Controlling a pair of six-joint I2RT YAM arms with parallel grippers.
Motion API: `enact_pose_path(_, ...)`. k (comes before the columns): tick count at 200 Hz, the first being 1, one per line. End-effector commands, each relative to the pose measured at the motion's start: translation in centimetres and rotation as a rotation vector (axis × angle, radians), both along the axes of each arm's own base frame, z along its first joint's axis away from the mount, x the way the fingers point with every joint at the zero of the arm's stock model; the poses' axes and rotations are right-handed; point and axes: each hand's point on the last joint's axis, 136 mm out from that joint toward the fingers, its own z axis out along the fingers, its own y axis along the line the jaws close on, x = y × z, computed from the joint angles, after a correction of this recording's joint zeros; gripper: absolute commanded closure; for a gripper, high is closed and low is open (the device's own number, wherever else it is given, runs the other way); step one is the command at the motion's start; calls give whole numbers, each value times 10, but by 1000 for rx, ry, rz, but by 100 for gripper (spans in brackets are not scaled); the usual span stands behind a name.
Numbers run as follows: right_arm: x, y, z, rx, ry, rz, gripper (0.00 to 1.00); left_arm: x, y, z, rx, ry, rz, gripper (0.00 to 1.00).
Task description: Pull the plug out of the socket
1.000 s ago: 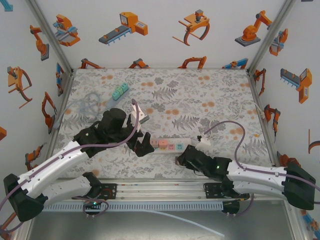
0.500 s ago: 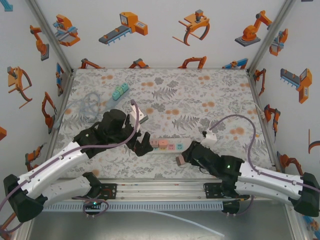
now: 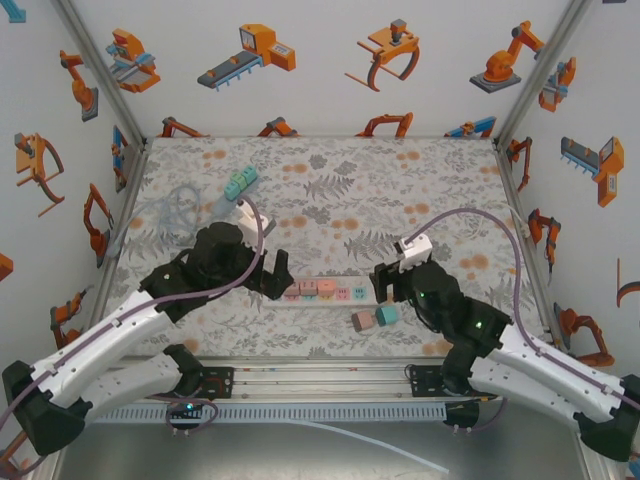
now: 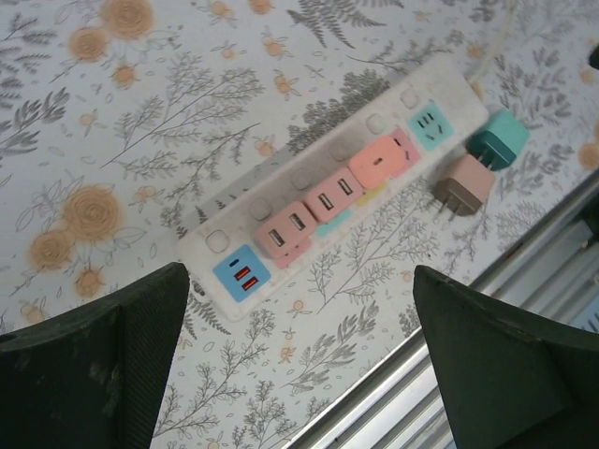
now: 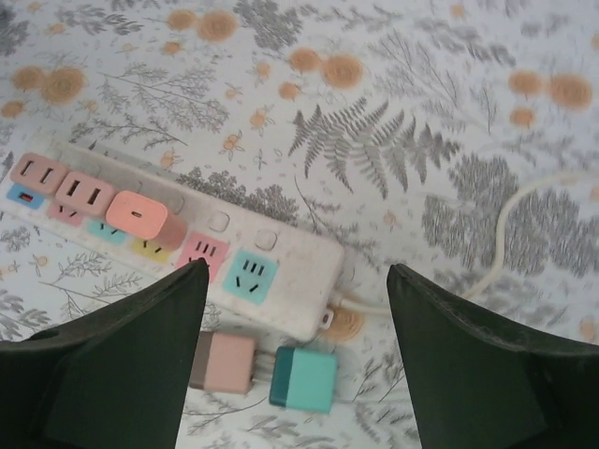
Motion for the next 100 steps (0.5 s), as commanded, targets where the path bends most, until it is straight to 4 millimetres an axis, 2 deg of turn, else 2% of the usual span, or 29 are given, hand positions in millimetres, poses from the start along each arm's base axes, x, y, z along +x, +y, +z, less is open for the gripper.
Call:
enact_pose_path(1,-15,43,30,-92,-264,361,29,10,18,-8,-29,45,125,3)
enact_pose_path(23,-18,63,25,-158,-302,528,28,17,35,-19,-39,94,209,3)
enact_pose_path(47,-22,84,7,-231,-265,702,28,21,48,-31,-40,140,281,3)
enact_pose_path(74,-33,109,-12,-248,-209,895,28,25,55,-45,-57,201,320,3)
enact_pose_path(100,-32,126,-32,-249,-144,994,28,30,58,-58,-78,257,349,3)
